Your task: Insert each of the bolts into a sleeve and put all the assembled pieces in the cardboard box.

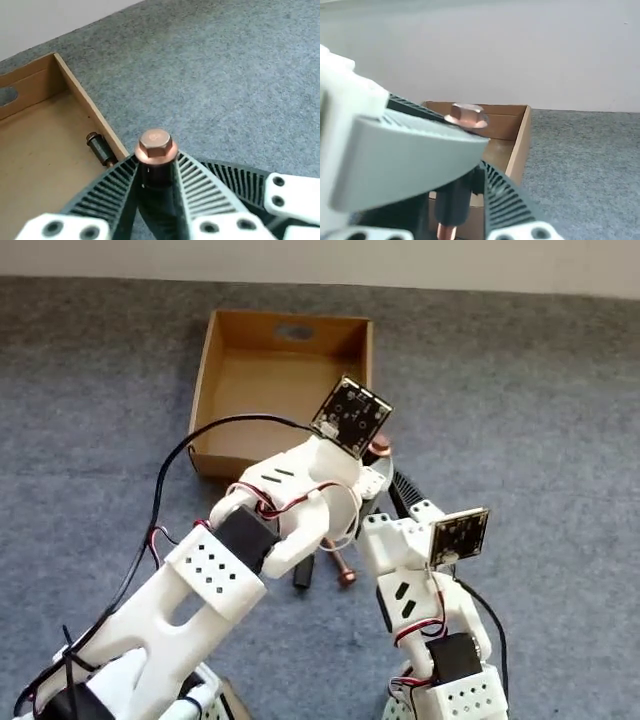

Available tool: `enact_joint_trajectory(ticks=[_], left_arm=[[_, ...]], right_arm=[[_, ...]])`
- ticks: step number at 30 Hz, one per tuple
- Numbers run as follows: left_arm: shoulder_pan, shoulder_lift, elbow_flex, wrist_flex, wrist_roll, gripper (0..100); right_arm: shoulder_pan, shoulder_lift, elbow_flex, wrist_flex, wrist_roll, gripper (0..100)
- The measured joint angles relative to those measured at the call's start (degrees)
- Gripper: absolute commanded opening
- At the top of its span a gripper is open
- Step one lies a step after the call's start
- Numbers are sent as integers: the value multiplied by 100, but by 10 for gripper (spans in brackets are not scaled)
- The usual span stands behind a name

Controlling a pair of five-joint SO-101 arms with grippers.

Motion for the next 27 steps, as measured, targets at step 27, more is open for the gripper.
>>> enact_joint_trajectory(ticks=[27], left_arm=[[-273, -1011, 18, 677, -35, 109]], right_arm=[[9, -9, 0, 0, 18, 6]])
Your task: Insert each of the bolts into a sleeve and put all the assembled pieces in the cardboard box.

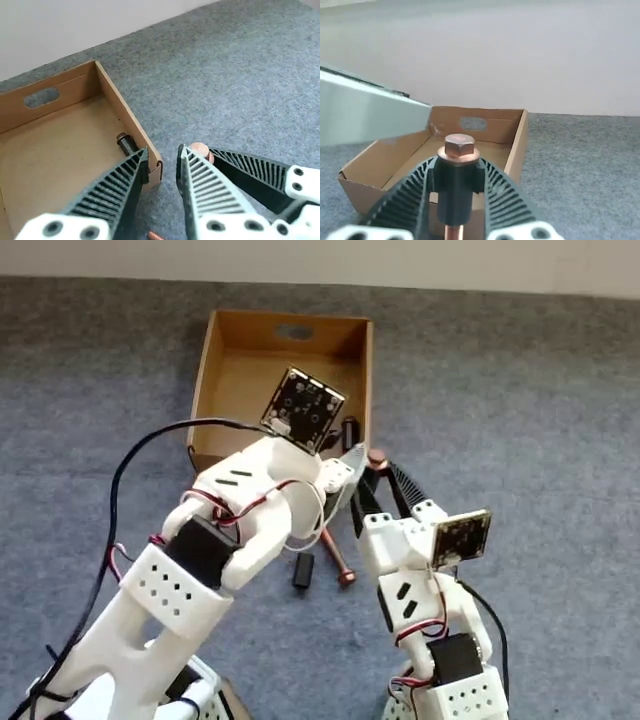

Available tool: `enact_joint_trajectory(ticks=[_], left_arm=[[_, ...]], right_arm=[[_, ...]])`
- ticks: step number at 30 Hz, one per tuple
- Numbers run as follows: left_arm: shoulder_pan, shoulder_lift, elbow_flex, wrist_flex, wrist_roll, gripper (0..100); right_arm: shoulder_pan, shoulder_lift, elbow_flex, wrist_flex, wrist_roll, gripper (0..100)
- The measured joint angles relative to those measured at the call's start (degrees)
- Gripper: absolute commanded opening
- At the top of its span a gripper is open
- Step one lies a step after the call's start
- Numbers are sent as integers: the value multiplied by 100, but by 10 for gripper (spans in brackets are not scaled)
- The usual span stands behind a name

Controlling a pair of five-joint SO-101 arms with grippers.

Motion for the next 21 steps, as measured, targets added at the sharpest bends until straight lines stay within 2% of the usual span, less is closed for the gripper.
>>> enact_joint_trajectory(ticks=[5, 16, 21], left_arm=[[-316, -35, 0, 0, 0, 109], [-2514, -53, 1345, 0, 9, 104], [-2681, -53, 2127, -123, 0, 104]], right_arm=[[0, 0, 0, 0, 0, 6], [0, 0, 0, 35, 0, 6], [0, 0, 0, 35, 0, 6]])
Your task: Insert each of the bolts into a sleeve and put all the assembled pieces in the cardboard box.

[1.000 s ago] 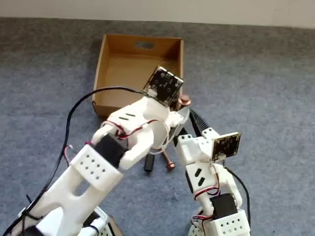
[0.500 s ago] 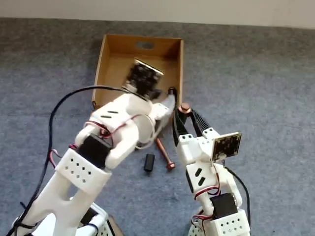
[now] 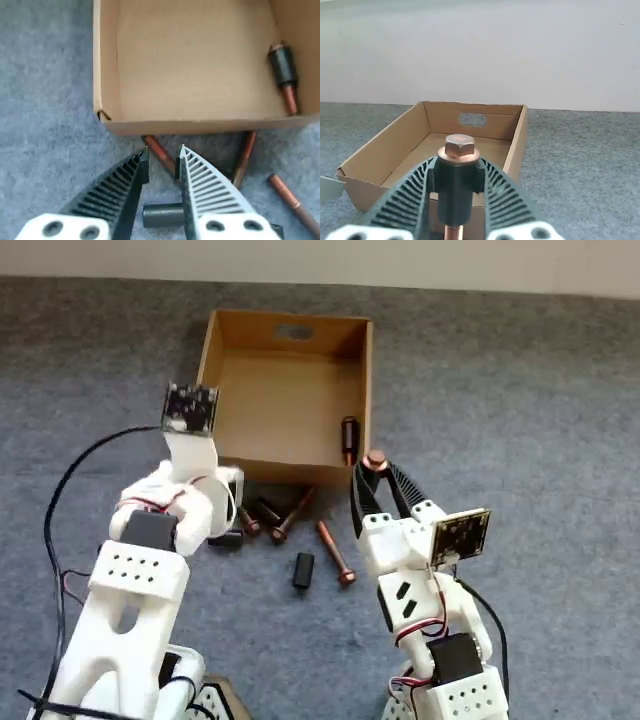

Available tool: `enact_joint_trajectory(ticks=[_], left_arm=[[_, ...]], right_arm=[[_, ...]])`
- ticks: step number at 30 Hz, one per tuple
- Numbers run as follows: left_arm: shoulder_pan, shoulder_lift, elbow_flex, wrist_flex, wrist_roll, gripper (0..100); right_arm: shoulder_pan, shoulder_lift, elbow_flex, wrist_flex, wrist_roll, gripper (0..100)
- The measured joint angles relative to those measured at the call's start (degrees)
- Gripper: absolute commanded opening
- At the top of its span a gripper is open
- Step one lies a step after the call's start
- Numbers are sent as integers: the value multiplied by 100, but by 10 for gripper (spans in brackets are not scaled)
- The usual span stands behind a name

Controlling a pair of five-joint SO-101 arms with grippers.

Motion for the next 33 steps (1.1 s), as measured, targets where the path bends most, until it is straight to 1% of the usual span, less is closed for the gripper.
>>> enact_joint_trajectory(ticks=[3, 7, 12, 17, 20, 25, 33], left_arm=[[0, 0, 448, -378, 0, 104], [0, 0, 1134, -1178, 0, 104], [0, 0, 1758, -2084, 0, 104], [0, 0, 1811, -2286, 0, 104], [0, 0, 1820, -2303, 0, 104], [0, 0, 1837, -2321, 0, 104], [0, 0, 1837, -2321, 0, 104]], right_arm=[[0, 0, 0, 18, 0, 6], [0, 0, -79, 44, 0, 9], [0, 9, -589, 220, 0, 9], [0, 26, -1547, 220, 369, 9], [0, 396, -2321, 220, 422, 9], [0, 1987, -3675, 220, 448, 9], [0, 5908, -5574, 220, 448, 9]])
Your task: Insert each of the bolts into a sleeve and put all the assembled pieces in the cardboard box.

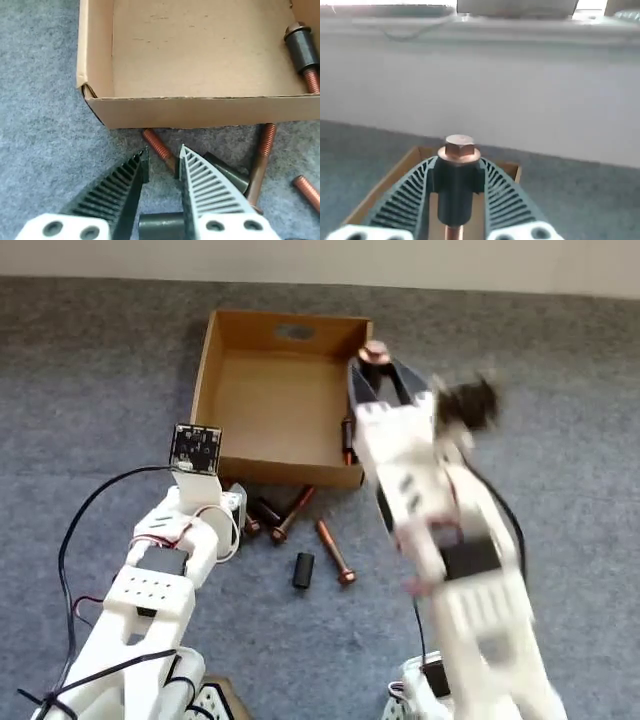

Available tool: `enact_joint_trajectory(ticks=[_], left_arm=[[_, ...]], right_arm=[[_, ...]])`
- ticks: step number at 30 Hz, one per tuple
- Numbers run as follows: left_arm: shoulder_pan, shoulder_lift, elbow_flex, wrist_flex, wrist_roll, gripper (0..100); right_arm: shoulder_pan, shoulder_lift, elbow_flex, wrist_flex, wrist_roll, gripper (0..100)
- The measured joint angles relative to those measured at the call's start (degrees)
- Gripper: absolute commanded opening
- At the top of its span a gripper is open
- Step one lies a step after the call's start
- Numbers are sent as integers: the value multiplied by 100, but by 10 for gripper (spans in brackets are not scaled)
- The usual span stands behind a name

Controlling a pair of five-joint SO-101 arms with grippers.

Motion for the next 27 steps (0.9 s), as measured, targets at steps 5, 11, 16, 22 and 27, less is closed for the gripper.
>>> enact_joint_trajectory(ticks=[5, 11, 16, 22, 27], left_arm=[[0, 0, 0, 0, 0, 104], [0, 0, 0, 0, 0, 104], [0, 0, 0, 0, 0, 104], [0, 0, 0, 0, 0, 104], [0, 0, 0, 0, 0, 104]], right_arm=[[0, 2453, -1125, 246, 0, 7], [0, 4580, -3297, 2031, -765, 7], [0, 6154, -5600, 3446, -879, 7], [0, 7912, -8176, 4378, -879, 7], [0, 9178, -9811, 5073, -888, 8]])
